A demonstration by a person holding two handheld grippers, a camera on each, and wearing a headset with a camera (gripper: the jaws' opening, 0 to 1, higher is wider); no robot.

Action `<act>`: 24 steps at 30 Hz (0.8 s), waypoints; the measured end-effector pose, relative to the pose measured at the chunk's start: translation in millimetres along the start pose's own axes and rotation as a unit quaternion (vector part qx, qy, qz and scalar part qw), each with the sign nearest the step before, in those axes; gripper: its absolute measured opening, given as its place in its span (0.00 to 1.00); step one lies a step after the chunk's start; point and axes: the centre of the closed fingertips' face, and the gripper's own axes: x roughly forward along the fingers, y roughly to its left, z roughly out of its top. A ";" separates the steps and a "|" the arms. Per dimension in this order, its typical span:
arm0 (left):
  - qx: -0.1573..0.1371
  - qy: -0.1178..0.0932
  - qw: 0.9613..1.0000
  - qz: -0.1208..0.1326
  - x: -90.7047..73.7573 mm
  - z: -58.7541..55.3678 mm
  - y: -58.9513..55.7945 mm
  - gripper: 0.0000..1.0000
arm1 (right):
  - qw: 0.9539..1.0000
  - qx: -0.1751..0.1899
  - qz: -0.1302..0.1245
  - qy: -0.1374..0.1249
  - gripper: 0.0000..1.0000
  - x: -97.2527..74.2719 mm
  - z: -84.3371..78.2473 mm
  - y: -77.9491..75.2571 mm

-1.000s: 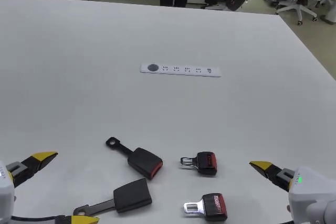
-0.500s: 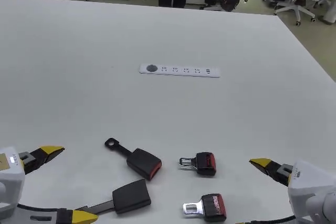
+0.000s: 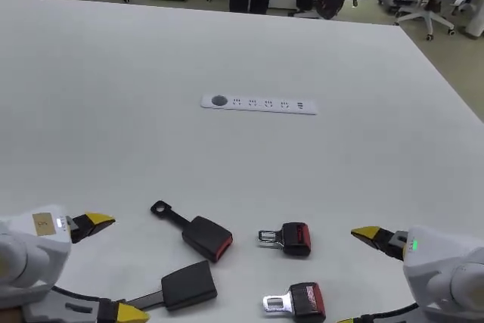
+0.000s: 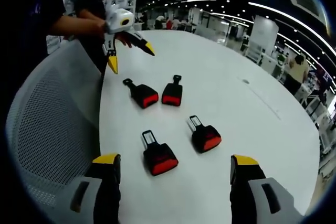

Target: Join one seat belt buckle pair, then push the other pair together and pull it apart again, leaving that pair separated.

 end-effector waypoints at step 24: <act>0.057 0.085 0.992 -0.078 48.7 0.0 -35.5 0.57 | 0.992 -0.084 0.080 0.046 0.58 24.7 -12.6 19.5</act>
